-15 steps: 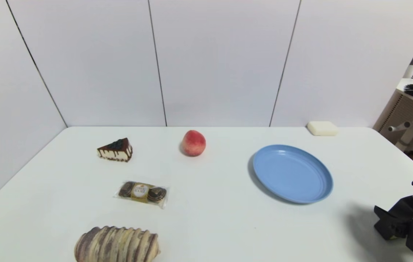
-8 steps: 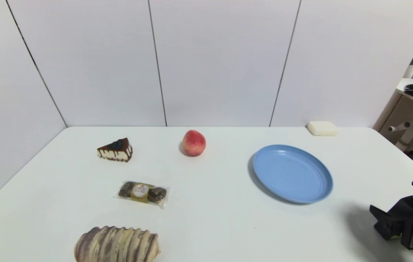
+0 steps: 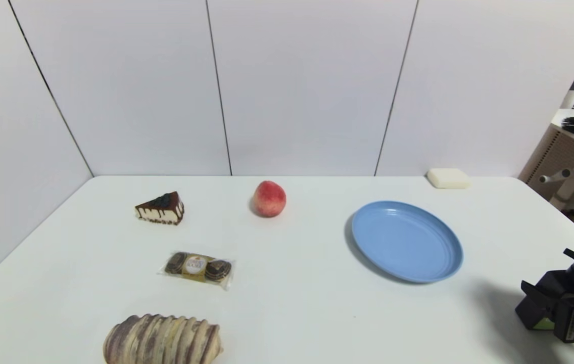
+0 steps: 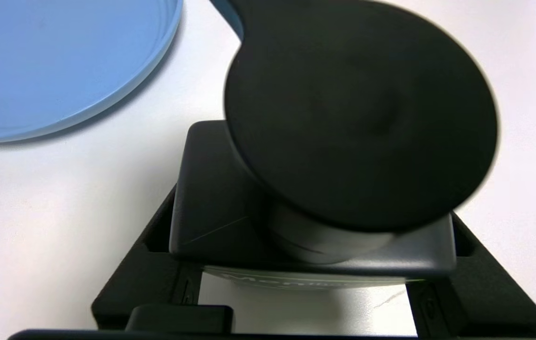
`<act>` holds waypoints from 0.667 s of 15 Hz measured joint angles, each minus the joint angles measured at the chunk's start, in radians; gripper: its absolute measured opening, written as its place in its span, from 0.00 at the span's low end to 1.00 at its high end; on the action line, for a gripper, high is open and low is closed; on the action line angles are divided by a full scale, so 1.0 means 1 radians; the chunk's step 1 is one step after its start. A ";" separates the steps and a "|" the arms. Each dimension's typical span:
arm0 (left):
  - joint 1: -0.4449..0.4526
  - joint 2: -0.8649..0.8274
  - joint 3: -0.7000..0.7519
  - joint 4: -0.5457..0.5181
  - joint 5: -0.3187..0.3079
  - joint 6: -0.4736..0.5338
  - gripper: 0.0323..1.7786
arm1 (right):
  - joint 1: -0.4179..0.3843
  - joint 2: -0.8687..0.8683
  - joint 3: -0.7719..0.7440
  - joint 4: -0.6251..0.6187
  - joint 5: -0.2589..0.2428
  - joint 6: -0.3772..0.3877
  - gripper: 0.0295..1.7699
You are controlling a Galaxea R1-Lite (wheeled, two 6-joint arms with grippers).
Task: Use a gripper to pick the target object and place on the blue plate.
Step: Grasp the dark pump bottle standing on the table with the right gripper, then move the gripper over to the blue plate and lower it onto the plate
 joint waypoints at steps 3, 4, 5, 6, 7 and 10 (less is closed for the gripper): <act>0.000 0.000 0.000 0.000 0.001 0.000 0.95 | 0.000 0.004 0.000 -0.009 0.000 0.000 0.63; 0.000 0.000 0.000 0.000 0.001 0.000 0.95 | 0.000 0.005 0.000 -0.009 0.000 0.000 0.63; 0.000 0.000 0.000 0.000 0.001 0.000 0.95 | 0.000 0.006 0.000 -0.009 0.000 0.000 0.63; 0.000 0.000 0.000 0.000 0.001 0.000 0.95 | 0.000 0.004 0.000 -0.009 0.000 0.001 0.63; 0.000 0.000 0.000 0.000 0.000 0.000 0.95 | 0.003 0.000 -0.001 -0.009 0.000 0.005 0.63; 0.000 0.000 0.000 0.000 0.001 0.000 0.95 | 0.037 -0.015 -0.044 -0.006 0.000 0.014 0.63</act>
